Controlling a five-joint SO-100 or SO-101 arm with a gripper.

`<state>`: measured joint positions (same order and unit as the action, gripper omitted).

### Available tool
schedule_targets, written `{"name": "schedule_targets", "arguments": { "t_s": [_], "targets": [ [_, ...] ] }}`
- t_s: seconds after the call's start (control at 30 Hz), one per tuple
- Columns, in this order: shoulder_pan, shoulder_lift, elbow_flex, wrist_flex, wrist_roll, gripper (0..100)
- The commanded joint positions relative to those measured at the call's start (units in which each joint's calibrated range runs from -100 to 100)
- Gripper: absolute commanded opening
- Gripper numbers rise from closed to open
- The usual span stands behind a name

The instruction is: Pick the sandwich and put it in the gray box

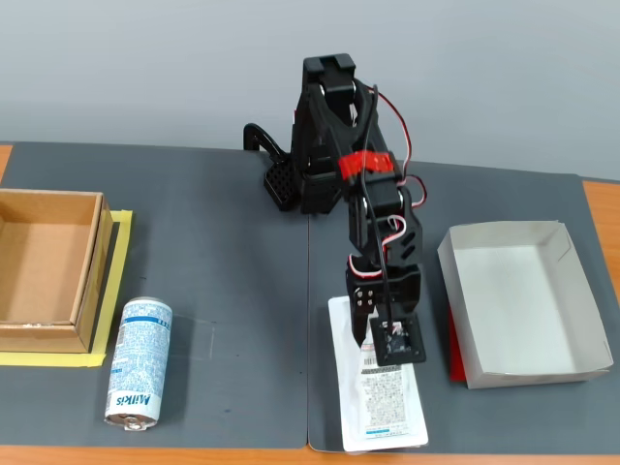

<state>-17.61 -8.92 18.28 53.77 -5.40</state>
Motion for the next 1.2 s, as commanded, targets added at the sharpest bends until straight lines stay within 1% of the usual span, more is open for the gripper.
{"name": "schedule_targets", "arguments": {
  "t_s": [0.0, 0.27, 0.47, 0.67, 1.17],
  "targets": [
    [0.04, -7.23, -0.77, 0.22, 0.00, 2],
    [-3.69, -15.88, -1.68, -0.04, 0.06, 2],
    [-8.68, -20.03, -3.03, -0.47, 0.06, 2],
    [-14.35, -19.18, -9.00, -0.56, -0.26, 2],
    [-26.74, -11.55, -16.87, -0.65, -0.41, 2]
  ]
}}
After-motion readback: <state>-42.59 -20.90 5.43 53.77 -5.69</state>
